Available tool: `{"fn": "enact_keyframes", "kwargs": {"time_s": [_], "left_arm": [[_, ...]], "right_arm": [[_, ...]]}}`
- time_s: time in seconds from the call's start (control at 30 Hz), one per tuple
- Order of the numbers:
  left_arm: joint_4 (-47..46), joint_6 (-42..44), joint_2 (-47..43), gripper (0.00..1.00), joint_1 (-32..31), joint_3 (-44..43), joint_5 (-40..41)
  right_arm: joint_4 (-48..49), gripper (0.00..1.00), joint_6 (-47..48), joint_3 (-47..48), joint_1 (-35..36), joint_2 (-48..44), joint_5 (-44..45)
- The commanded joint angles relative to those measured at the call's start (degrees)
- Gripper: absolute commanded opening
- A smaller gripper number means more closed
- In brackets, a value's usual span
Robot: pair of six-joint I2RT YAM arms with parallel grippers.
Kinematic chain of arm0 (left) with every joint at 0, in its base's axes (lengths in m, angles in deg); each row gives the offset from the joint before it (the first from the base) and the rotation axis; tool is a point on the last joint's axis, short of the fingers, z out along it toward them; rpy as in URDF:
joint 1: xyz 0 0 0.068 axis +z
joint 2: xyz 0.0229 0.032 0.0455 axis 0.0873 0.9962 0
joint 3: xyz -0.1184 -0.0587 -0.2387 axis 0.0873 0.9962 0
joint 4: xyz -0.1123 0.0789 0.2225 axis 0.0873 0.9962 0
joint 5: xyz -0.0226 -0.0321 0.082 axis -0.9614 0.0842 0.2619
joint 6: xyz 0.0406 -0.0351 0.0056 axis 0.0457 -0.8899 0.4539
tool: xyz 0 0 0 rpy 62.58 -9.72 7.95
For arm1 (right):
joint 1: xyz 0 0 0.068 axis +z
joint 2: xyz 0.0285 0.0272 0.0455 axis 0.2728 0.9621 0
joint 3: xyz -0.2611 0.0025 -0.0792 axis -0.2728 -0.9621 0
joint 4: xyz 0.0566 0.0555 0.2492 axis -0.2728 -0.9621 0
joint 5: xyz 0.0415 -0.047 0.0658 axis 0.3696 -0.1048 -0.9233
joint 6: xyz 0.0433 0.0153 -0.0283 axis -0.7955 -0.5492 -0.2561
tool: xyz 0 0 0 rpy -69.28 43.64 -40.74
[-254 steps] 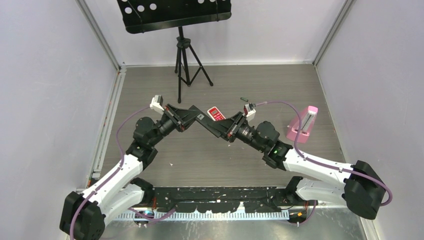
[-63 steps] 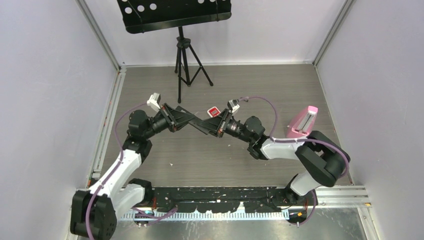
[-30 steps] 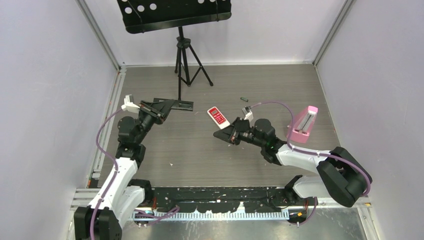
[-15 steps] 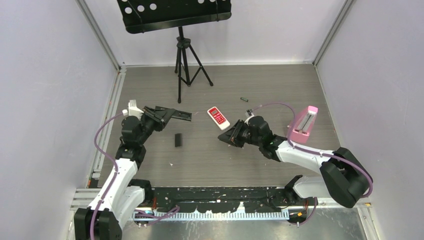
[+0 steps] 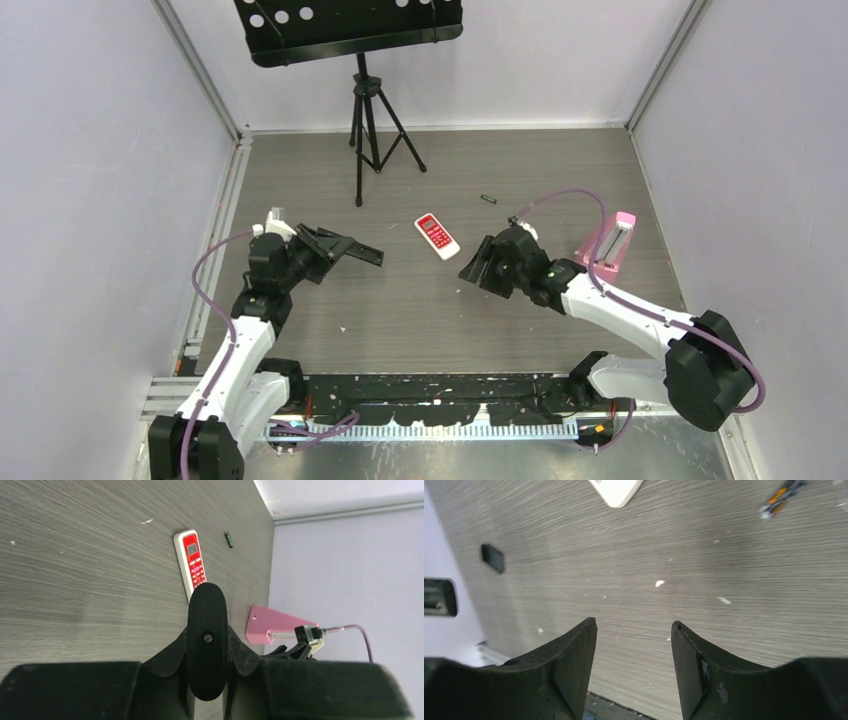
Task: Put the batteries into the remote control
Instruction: Remove the battery cover from the remote control, then pick up the battery from the center of the board.
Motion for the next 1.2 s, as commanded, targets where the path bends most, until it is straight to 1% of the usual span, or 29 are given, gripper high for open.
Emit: {"fn": "enact_keyframes", "kwargs": {"time_s": [0.0,0.13,0.27,0.43,0.57,0.77,0.9,0.97,1.07,1.17], "left_arm": [[-4.36,3.25,1.05,0.00,-0.20,-1.43,-8.52],[-9.28,3.48,3.03,0.00,-1.05,-1.00,-15.52],[-11.03,4.74,3.81,0.00,-3.99,-0.82,-17.33],[-17.40,5.41,4.03,0.00,-8.35,0.44,-19.41],[-23.93,6.15,4.11,0.00,-10.89,2.15,-22.06],[-31.90,6.63,2.46,0.00,-11.57,4.36,-27.35],[-32.43,7.67,0.48,0.00,-11.58,4.82,-28.20],[-32.38,8.12,-0.27,0.00,-11.58,5.16,-28.49],[-32.25,8.71,-0.90,0.00,-11.58,5.77,-28.27],[-32.34,8.90,-1.21,0.00,-11.58,5.99,-27.87]], "right_arm": [[-8.66,0.62,5.36,5.07,-0.31,1.20,10.55],[-13.92,0.55,7.44,7.90,-1.75,4.62,17.03],[-14.28,0.48,8.75,9.31,-4.06,8.61,19.09],[-14.17,0.48,9.92,11.68,-6.56,13.81,20.53],[-13.69,0.51,10.64,13.49,-7.99,17.66,21.47],[-11.44,0.52,11.23,14.42,-10.66,20.37,19.98],[-10.99,0.51,11.47,15.78,-11.88,22.69,19.06],[-11.02,0.49,11.47,16.49,-12.25,23.81,18.86],[-11.09,0.39,11.59,16.97,-12.59,25.19,17.95],[-11.13,0.32,11.45,16.93,-12.69,25.57,17.09]]}}
